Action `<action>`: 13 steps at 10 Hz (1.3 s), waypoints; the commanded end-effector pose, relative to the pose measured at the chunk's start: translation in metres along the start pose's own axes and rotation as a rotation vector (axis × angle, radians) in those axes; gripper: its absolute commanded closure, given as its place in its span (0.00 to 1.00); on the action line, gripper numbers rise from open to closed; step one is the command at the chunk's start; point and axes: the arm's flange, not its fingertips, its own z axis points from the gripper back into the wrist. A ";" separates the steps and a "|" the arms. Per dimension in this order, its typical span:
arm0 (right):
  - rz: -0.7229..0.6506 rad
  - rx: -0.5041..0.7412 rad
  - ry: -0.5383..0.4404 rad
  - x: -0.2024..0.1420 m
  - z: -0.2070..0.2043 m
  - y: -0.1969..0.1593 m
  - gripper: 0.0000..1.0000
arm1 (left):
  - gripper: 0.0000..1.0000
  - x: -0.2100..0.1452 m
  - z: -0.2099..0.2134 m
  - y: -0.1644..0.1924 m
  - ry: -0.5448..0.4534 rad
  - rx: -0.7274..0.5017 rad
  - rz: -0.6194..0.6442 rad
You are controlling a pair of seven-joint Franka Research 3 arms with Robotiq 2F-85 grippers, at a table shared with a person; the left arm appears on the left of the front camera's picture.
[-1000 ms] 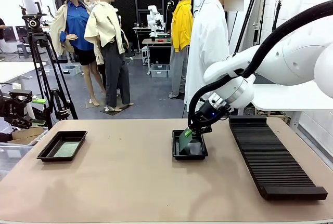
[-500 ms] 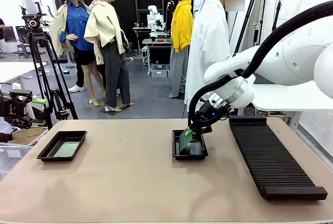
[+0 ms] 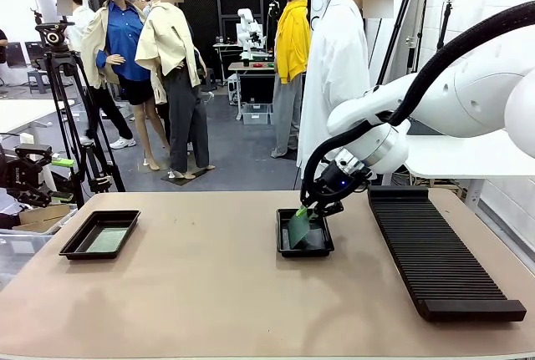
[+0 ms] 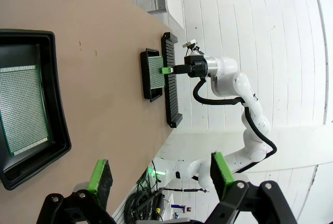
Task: Inspect and transfer BCBs to ESD trays.
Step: Pick up the Blank PCB from the PCB Rack and place it in the right ESD tray.
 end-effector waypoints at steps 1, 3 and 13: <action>-0.008 -0.058 -0.035 -0.001 0.007 0.005 0.23 | 0.00 0.001 0.000 -0.003 -0.009 0.010 0.012; -0.002 -0.142 -0.073 -0.010 0.028 0.016 0.00 | 0.00 0.001 0.000 -0.003 -0.009 0.010 0.012; 0.017 -0.348 -0.106 -0.021 0.069 0.043 0.00 | 0.00 0.001 0.000 -0.003 -0.009 0.010 0.012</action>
